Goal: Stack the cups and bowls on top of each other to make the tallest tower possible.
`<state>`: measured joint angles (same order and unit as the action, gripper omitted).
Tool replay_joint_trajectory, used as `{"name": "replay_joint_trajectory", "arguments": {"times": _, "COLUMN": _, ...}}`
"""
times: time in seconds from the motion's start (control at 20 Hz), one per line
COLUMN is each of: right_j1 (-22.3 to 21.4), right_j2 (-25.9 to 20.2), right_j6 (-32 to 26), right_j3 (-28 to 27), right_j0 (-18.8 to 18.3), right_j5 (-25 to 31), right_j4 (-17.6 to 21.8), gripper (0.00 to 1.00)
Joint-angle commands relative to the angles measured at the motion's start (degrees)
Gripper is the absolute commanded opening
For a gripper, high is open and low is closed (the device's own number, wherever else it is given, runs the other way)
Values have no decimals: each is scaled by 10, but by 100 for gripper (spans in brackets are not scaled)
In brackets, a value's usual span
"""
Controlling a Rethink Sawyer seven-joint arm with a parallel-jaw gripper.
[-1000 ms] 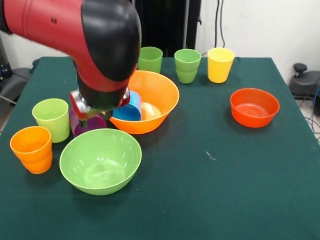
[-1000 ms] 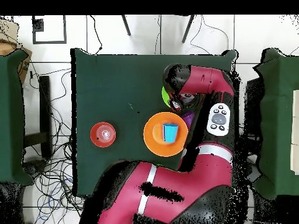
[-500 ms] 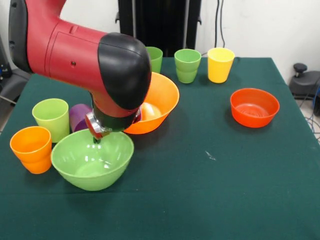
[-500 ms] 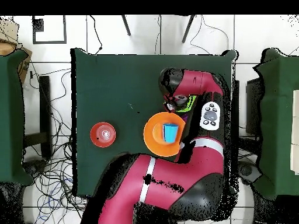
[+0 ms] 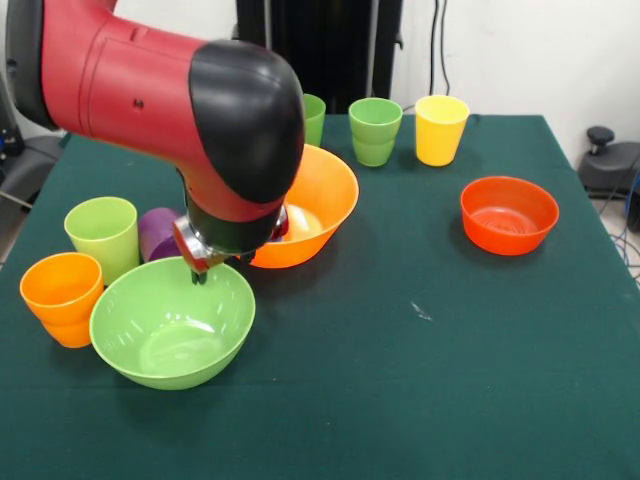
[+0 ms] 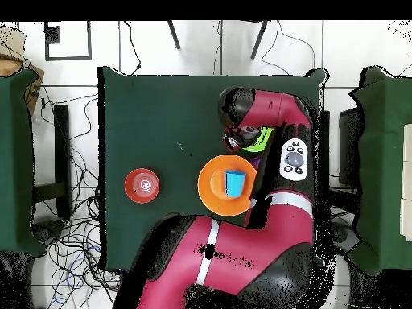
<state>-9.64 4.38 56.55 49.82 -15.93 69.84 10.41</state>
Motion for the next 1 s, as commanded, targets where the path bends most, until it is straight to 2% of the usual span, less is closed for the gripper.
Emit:
{"name": "replay_joint_trajectory", "arguments": {"times": 0.05, "right_j1": -44, "right_j2": -87, "right_j6": -183, "right_j3": 39, "right_j0": -15, "right_j5": 108, "right_j4": 22, "gripper": 100}}
{"name": "replay_joint_trajectory", "arguments": {"times": 0.25, "right_j1": -62, "right_j2": -108, "right_j6": -198, "right_j3": 35, "right_j0": -24, "right_j5": 137, "right_j4": 16, "gripper": 100}}
{"name": "replay_joint_trajectory", "arguments": {"times": 1.0, "right_j1": -147, "right_j2": -170, "right_j6": -180, "right_j3": 147, "right_j0": -53, "right_j5": 49, "right_j4": 16, "gripper": 100}}
